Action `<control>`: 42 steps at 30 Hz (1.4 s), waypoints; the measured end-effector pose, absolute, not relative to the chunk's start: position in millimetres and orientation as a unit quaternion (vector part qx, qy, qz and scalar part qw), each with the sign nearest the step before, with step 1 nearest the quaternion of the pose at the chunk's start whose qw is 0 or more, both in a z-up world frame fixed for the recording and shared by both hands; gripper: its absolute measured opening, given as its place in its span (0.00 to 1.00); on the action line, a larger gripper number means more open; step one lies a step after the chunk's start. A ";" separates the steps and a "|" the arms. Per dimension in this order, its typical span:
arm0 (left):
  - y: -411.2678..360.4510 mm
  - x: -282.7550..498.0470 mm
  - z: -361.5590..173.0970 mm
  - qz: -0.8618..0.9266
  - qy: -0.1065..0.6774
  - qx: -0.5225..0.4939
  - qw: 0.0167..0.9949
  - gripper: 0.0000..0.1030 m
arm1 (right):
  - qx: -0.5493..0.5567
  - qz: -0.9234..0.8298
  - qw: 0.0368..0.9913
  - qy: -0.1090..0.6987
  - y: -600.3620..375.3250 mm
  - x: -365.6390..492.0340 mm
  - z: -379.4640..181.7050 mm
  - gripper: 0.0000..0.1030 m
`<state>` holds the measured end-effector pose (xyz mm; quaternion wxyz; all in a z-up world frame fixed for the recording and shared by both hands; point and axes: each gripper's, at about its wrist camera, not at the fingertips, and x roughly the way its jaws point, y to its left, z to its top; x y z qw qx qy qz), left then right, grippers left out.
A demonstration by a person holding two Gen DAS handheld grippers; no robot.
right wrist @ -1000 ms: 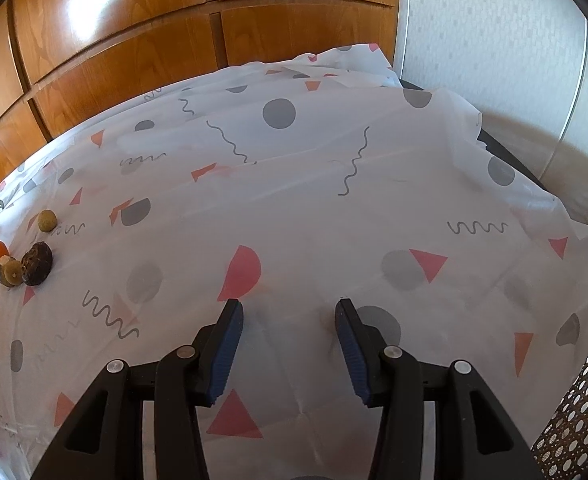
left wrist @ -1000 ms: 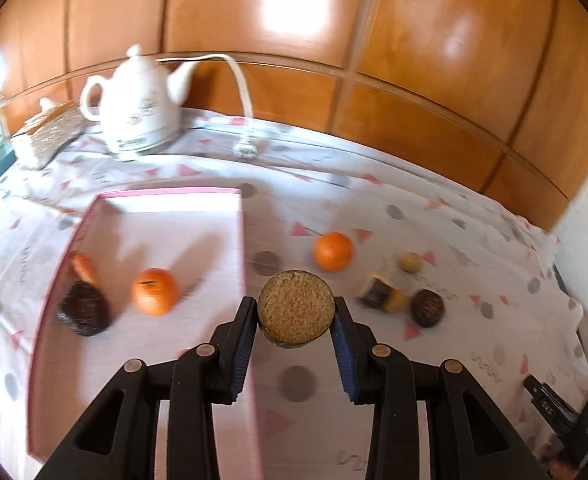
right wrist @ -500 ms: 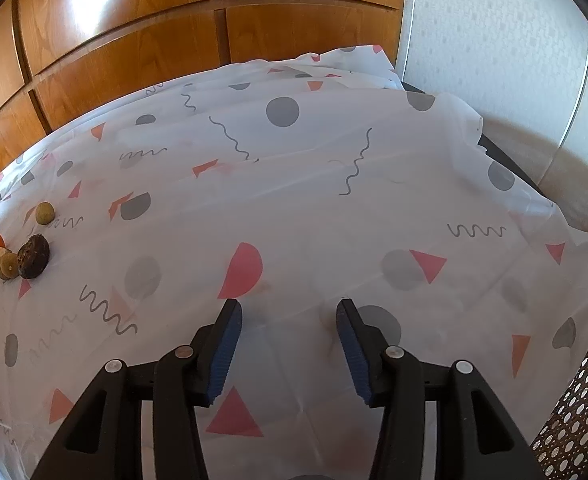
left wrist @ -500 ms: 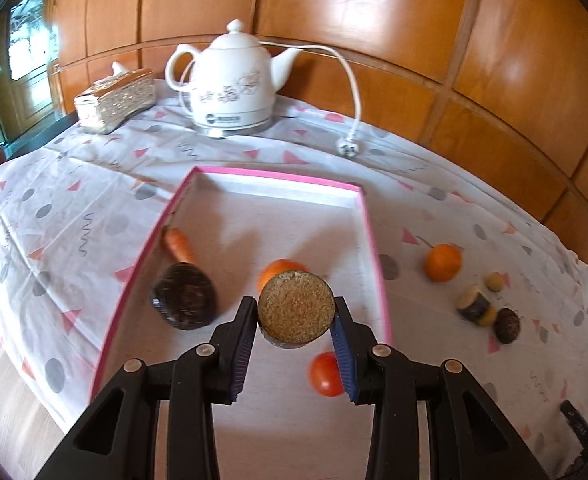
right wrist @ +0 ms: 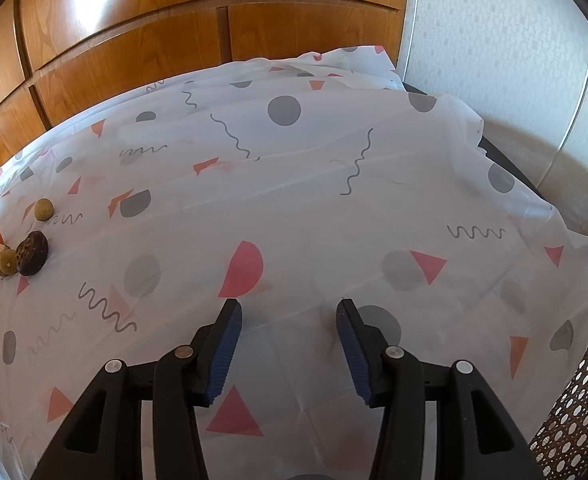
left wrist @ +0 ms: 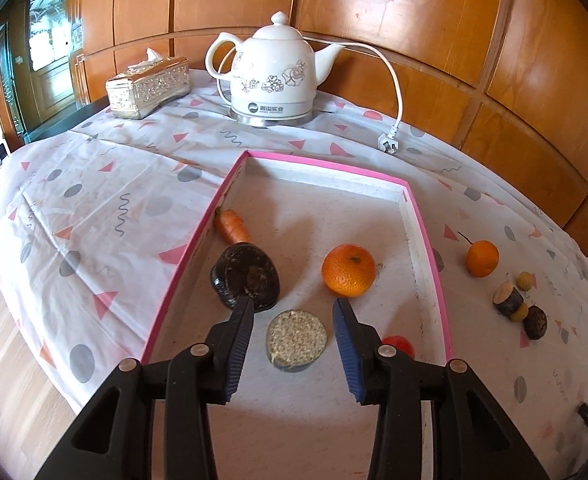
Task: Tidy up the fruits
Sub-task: 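Carry the tan disc with the left gripper into the tray and release, then reach the right gripper to the small yellow round fruit and grasp it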
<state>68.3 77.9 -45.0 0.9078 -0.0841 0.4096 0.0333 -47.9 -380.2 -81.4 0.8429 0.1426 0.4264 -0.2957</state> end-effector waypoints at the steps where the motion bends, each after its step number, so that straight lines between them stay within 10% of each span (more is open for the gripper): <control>1: 78.2 65.3 -44.3 0.033 0.408 -0.082 0.909 0.42 | 0.142 -0.295 0.843 0.427 -380.1 -48.0 -81.2 0.49; 9: 82.8 36.0 -36.2 0.018 0.389 -0.091 0.916 0.66 | 0.138 -0.284 0.844 0.433 -375.4 -44.1 -78.8 0.49; 42: 92.1 15.2 -43.1 0.023 0.393 -0.108 0.913 0.78 | 0.081 -0.024 0.886 0.456 -263.5 123.4 -44.4 0.42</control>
